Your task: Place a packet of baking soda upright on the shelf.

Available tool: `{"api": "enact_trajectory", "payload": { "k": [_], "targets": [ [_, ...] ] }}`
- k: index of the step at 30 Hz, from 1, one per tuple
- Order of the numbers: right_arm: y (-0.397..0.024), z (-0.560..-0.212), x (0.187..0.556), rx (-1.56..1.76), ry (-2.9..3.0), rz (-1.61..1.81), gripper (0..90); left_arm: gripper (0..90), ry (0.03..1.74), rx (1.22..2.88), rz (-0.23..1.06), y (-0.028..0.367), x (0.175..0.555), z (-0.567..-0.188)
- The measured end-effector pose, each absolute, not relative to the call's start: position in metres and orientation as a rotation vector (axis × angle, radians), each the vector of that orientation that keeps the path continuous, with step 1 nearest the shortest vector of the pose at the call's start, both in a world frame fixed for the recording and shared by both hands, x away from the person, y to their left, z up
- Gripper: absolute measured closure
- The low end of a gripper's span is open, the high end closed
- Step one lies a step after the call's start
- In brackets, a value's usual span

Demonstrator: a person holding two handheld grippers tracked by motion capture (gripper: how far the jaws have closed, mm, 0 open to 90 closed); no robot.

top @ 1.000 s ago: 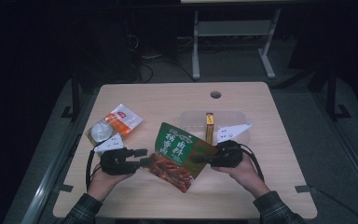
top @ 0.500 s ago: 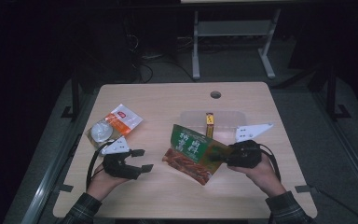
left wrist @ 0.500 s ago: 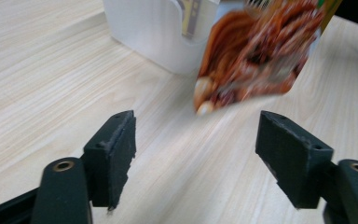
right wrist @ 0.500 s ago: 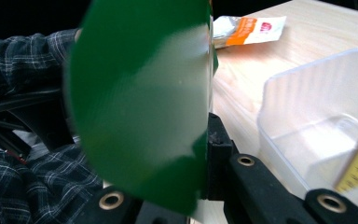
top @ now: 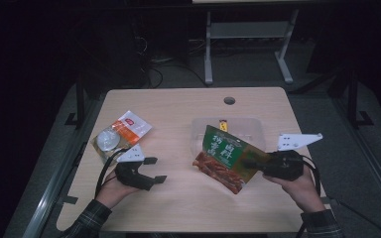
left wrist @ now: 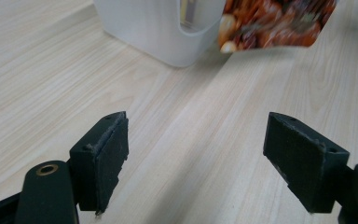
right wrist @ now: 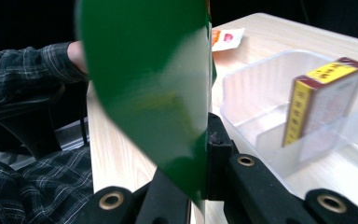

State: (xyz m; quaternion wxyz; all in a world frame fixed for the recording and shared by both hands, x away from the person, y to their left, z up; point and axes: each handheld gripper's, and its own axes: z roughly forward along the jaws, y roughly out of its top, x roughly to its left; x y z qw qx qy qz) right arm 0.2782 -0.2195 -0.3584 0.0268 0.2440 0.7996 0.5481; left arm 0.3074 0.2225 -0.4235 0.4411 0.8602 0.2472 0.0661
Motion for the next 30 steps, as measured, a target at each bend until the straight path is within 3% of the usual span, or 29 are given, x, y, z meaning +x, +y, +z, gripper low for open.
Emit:
{"api": "enact_trajectory", "payload": {
  "k": [20, 30],
  "targets": [
    [-0.279, -0.338, 0.263, 0.885, 2.311, 1.641, 89.6, 21.5, 0.604, 2.148, 0.142, 0.217, 0.314, -0.426],
    [-0.292, -0.332, 0.273, 0.943, 2.239, 1.621, 89.6, 21.4, 0.587, 2.149, 0.143, 0.217, 0.312, -0.426]
  ]
}}
